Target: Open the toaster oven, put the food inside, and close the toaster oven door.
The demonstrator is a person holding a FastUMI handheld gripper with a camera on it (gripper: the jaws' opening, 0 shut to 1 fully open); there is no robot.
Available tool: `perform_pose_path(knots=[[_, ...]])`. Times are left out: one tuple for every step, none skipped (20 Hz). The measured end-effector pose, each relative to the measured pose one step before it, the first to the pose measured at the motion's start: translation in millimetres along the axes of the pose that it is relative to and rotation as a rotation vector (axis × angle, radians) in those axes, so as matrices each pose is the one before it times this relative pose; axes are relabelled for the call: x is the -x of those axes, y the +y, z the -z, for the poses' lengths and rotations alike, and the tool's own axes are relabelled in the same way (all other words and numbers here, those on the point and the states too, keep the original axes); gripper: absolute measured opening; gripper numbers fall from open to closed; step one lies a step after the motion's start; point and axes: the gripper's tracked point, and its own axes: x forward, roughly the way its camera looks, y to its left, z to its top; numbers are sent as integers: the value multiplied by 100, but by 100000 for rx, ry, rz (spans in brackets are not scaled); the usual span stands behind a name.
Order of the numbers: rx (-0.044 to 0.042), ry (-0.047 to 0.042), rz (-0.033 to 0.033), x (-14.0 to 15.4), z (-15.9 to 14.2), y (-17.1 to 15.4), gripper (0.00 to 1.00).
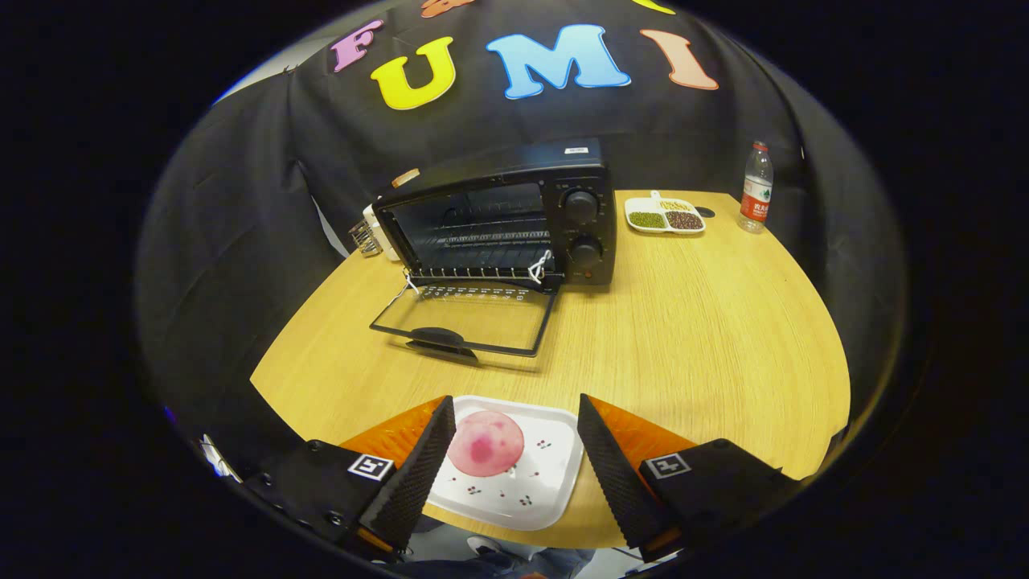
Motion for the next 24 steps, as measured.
perform_pose_path(knots=[[-2096,2215,-888,-110,350,-663,98],[-2316,2303,-1111,-184,102,-688,98],[-2019,2470,-521,-165,360,-702,98],[-699,3442,-189,-391,403,-631,98],[308,4121,-155,-506,800,-425,98],[1046,4860,-684,-401,830,-293,97],[948,4328,-1091,-392,993,-29,97],[468,4394,-1587,-394,751,105,97],[-209,3698,-1740,-380,746,225,97],[-739,3349,-1309,-398,537,167,97],[-988,3170,-1048,-428,603,272,97],[-919,3321,-1197,-432,460,211,97],[-795,3103,-314,-509,577,134,94],[-323,2015,-112,-141,75,87,92],[-685,-119,-1121,-182,-354,351,89],[-757,1871,1160,-129,-15,-190,86],[158,1019,2278,-235,226,-480,77],[223,1252,1319,2,-57,-431,67],[261,1002,389,86,122,-19,57],[256,1209,1253,-71,100,-291,48],[27,281,1270,-21,-17,-379,44],[-499,485,763,-22,12,-440,33],[-2477,126,-1446,-133,10,-29,22],[-2818,491,-947,357,360,-157,12]])
